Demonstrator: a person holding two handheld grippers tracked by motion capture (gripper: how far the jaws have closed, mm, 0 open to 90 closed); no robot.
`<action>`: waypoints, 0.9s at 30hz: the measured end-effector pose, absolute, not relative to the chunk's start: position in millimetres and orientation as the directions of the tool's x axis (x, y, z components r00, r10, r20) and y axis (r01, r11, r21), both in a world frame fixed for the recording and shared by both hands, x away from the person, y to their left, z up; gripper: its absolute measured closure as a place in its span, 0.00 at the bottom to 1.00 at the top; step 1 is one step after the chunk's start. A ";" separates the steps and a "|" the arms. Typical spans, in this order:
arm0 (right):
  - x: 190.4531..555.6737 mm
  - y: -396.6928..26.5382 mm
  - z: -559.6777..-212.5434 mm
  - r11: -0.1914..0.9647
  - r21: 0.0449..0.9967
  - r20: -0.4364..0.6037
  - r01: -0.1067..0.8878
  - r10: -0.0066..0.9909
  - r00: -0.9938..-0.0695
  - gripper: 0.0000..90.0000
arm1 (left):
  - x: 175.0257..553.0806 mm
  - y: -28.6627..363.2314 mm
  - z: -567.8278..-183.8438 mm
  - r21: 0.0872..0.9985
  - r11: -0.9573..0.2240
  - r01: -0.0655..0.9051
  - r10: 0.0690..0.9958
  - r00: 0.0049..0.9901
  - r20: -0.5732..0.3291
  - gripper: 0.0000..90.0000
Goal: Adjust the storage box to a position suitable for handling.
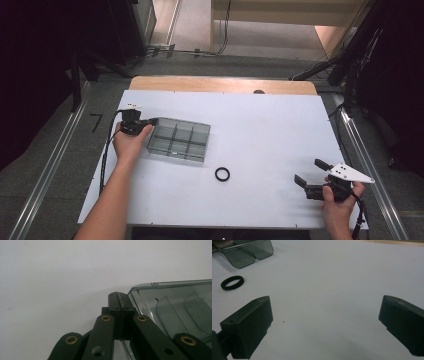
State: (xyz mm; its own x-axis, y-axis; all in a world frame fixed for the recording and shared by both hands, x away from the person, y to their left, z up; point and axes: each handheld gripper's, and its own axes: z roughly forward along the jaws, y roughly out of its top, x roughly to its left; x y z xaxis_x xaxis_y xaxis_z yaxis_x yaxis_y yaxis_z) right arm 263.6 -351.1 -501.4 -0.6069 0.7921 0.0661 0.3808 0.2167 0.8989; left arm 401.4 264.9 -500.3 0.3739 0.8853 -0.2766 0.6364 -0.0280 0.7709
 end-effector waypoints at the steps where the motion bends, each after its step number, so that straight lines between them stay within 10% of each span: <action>1: 263.6 -351.1 -501.4 0.217 0.899 0.066 0.381 0.792 -0.607 0.00 | 401.1 263.2 -500.1 0.771 -0.034 0.636 0.884 0.380 -0.274 1.00; 27: 263.4 -350.4 -501.4 0.223 0.897 0.061 0.382 0.794 -0.605 0.00 | 377.6 222.7 -497.1 0.742 -0.135 0.656 0.838 0.475 -0.267 1.00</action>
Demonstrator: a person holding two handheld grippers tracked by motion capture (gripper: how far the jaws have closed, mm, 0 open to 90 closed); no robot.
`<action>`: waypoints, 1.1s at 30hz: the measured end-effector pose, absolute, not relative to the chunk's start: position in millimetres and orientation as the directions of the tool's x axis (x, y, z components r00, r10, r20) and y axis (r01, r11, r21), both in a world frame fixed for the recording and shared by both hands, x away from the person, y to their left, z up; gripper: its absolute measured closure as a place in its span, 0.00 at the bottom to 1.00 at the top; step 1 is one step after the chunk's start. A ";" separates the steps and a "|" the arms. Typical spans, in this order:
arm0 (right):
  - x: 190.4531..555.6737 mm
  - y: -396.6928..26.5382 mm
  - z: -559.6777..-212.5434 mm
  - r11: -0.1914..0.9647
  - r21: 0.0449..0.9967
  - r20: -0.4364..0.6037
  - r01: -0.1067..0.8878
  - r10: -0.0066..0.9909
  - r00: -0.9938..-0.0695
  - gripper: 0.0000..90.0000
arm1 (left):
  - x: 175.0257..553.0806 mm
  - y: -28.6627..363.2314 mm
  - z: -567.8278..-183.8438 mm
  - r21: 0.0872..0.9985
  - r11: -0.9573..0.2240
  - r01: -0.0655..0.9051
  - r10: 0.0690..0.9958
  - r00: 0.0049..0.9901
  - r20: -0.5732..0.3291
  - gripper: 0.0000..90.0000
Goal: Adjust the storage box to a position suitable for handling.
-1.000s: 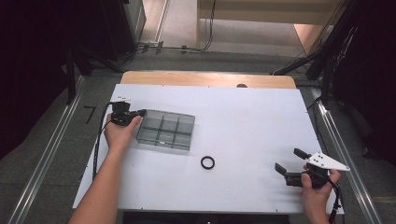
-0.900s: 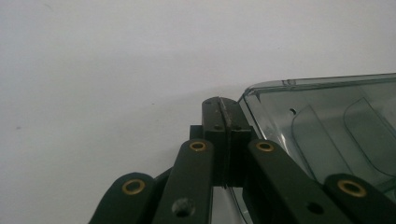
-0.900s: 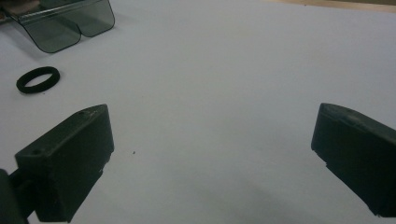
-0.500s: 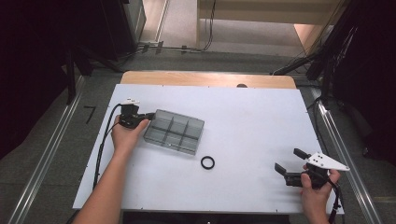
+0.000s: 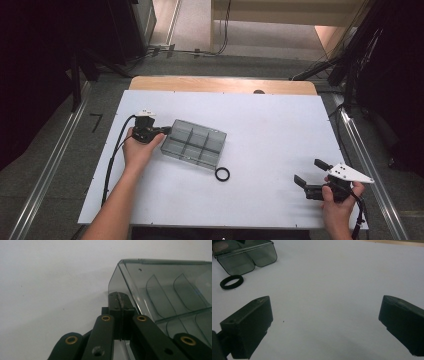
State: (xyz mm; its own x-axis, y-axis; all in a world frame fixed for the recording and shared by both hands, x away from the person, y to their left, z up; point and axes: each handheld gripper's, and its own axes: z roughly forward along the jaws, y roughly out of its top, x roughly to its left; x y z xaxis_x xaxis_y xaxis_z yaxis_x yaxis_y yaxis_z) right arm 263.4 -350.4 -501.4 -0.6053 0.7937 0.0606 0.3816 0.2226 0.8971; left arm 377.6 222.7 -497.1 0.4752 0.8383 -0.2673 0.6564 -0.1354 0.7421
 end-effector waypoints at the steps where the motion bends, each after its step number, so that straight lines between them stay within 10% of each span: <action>1: 263.4 -350.4 -501.4 0.224 0.897 0.060 0.381 0.794 -0.605 0.00 | 375.4 221.9 -497.8 0.741 -0.135 0.658 0.839 0.474 -0.268 1.00; 33: 263.4 -349.5 -501.5 0.227 0.894 0.059 0.386 0.794 -0.605 0.00 | 313.3 192.1 -495.7 0.765 -0.179 0.619 0.823 0.520 -0.227 1.00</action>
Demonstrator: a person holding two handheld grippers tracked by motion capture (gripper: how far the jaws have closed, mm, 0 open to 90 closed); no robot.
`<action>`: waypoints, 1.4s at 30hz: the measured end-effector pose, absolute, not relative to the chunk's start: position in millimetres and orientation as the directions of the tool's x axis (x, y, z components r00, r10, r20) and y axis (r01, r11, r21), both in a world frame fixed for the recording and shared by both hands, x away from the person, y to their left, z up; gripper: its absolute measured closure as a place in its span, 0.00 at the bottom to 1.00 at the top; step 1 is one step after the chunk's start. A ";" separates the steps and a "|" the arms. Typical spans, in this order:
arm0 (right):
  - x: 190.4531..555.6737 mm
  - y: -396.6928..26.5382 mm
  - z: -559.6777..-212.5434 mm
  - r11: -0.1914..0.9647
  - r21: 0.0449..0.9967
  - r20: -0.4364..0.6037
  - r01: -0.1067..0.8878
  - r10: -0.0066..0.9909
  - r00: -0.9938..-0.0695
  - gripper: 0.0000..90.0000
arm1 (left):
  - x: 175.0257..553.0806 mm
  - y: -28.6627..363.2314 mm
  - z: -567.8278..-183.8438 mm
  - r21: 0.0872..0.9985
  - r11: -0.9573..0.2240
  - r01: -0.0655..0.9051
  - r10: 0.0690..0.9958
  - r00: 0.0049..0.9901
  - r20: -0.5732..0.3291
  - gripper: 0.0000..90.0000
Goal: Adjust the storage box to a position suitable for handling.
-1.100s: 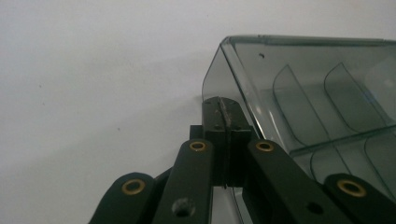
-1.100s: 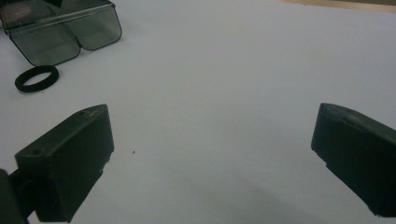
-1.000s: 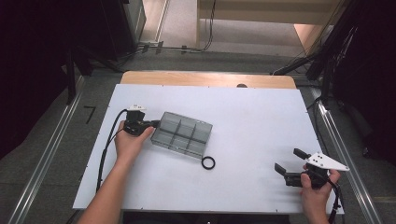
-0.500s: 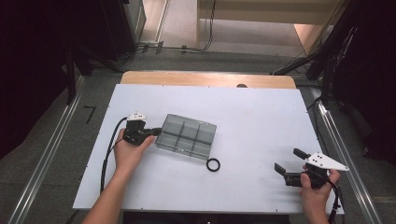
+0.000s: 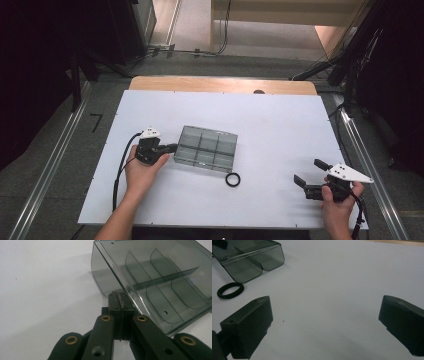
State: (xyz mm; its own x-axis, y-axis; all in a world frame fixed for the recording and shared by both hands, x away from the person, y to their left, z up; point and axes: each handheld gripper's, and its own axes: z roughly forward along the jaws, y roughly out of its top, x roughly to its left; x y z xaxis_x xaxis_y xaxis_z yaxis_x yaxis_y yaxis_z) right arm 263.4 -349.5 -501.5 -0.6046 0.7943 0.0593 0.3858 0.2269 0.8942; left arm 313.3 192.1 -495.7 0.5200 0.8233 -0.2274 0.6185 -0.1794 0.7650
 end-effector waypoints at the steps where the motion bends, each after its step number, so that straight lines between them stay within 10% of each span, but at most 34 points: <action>1: 263.4 -349.5 -501.5 0.227 0.895 0.059 0.385 0.794 -0.605 0.00 | 312.0 191.5 -496.0 0.764 -0.177 0.620 0.823 0.519 -0.231 1.00; 42: 263.4 -350.5 -500.3 0.227 0.891 0.081 0.392 0.772 -0.631 0.00 | 286.1 149.3 -498.6 0.797 -0.162 0.583 0.802 0.548 -0.238 1.00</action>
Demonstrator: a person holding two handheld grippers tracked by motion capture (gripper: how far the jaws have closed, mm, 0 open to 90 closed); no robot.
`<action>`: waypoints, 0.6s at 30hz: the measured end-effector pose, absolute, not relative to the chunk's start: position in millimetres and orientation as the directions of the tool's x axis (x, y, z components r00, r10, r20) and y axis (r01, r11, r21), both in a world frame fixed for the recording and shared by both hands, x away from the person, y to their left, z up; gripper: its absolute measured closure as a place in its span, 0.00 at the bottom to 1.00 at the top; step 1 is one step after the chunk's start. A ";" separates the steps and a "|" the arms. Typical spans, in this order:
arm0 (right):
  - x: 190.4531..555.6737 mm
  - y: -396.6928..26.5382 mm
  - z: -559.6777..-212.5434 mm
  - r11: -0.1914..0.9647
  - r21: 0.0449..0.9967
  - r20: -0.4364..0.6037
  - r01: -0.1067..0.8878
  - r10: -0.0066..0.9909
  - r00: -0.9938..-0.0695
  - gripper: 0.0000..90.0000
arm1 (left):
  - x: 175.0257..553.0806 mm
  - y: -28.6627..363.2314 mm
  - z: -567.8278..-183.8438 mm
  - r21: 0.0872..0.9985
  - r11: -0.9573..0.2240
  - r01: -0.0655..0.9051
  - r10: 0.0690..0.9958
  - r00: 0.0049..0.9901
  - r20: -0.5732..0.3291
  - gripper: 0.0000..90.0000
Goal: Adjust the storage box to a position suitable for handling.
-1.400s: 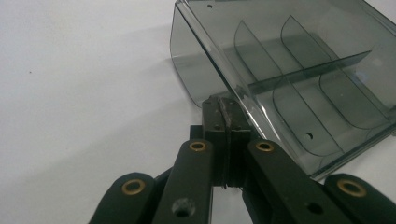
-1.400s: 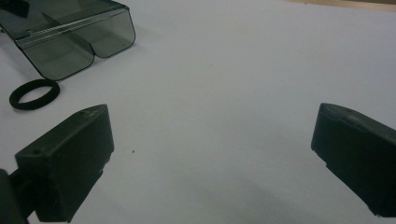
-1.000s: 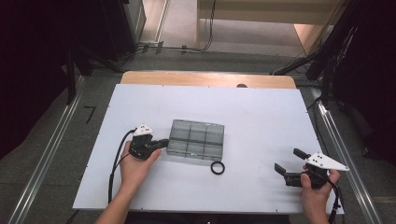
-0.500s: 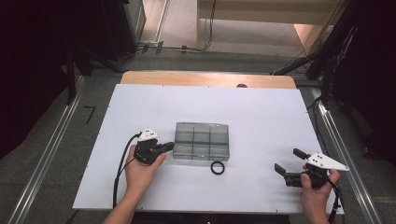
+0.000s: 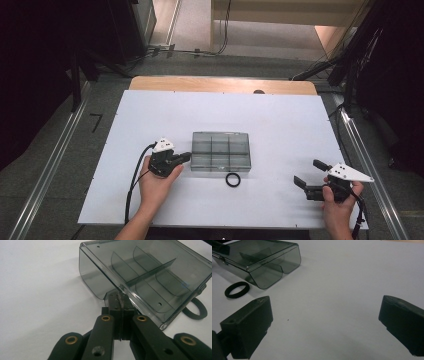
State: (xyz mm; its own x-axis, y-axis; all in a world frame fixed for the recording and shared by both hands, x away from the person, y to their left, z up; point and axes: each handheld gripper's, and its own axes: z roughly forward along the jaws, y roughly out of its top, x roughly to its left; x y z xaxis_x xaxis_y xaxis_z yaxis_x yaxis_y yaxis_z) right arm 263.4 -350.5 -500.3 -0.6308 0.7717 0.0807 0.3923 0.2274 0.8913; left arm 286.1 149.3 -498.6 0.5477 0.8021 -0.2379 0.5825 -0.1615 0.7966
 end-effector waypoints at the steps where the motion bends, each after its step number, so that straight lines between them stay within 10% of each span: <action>1: 262.6 -349.7 -499.7 0.228 0.891 0.083 0.393 0.768 -0.635 0.00 | 286.4 149.0 -498.8 0.797 -0.157 0.583 0.803 0.545 -0.241 1.00; 18: 254.6 -284.0 -480.2 0.329 0.881 0.113 0.340 0.551 -0.827 0.03 | 290.4 144.0 -501.5 0.802 -0.132 0.583 0.799 0.542 -0.262 1.00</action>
State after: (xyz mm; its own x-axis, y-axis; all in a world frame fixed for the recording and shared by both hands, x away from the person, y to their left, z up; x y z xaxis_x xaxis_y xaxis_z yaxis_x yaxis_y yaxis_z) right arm 254.6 -284.0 -480.2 -0.8266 0.5514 0.1130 0.3400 0.3293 0.8809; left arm 290.4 144.0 -501.5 0.5417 0.7986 -0.2622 0.5831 -0.1324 0.8015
